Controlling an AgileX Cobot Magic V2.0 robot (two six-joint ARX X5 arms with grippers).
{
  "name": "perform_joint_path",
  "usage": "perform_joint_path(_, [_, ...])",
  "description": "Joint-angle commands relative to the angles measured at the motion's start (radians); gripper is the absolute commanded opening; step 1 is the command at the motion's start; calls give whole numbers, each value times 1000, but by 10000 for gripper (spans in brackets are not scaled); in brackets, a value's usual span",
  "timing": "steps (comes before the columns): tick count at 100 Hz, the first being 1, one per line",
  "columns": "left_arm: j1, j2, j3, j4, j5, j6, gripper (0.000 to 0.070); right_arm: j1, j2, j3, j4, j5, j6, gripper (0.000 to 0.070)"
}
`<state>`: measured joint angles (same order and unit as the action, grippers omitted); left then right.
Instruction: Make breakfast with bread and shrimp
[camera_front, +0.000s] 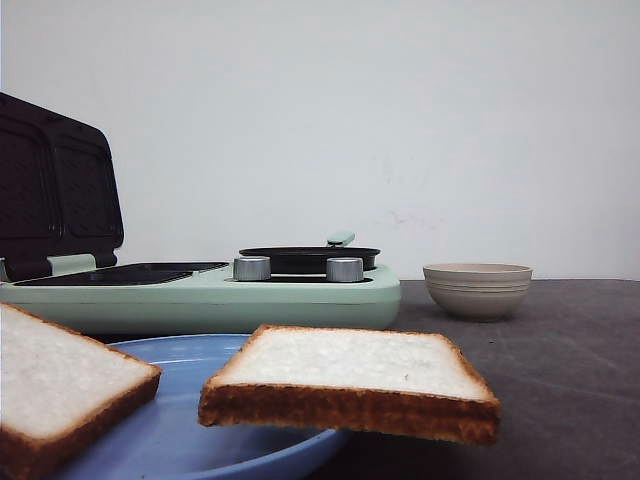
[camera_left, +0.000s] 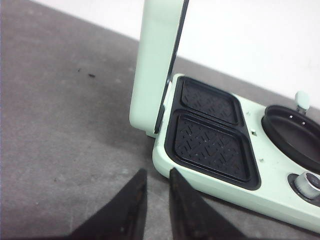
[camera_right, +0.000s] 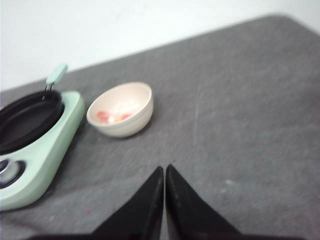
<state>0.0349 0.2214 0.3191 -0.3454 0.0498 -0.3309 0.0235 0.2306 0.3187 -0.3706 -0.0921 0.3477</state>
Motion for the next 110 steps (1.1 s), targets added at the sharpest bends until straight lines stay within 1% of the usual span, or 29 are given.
perform_joint_path(1, [-1,75,81,-30,3,32,4,0,77,52,-6,-27,19,0])
perform_joint_path(9, [-1,174,172,-106,3,36,4,7,172,113,-20,-66,20,0])
perform_joint_path(16, [-1,254,242,-167,8,36,4,14,246,164,-39,-78,19,0])
perform_joint_path(23, [-1,320,294,-211,38,35,4,14,314,216,-85,-97,14,0])
perform_joint_path(30, [-1,367,326,-238,81,35,4,14,374,254,-124,-99,3,0])
perform_joint_path(40, [-1,397,333,-243,132,31,3,14,417,273,-109,-101,4,0])
perform_joint_path(59, [-1,405,333,-274,184,24,3,14,422,273,-105,-119,2,0])
perform_joint_path(66, [-1,405,333,-294,212,24,4,14,422,273,-111,-131,-25,0])
perform_joint_path(82, [-1,428,333,-367,284,37,7,14,429,273,-153,-198,-77,0])
perform_joint_path(86, [-1,439,333,-386,303,47,37,14,433,273,-155,-223,-95,6])
perform_joint_path(90, [-1,452,333,-405,322,61,76,14,436,273,-154,-261,-110,30])
perform_joint_path(92, [-1,460,333,-414,332,68,104,14,436,273,-154,-279,-117,58])
perform_joint_path(100, [-1,496,333,-442,380,91,248,14,443,273,-147,-334,-125,233])
perform_joint_path(104, [-1,515,333,-452,408,99,292,14,443,273,-146,-348,-124,305])
perform_joint_path(106, [-1,526,333,-457,426,103,306,14,444,273,-146,-355,-125,323])
perform_joint_path(110, [-2,546,333,-470,455,108,317,14,447,273,-145,-361,-126,329])
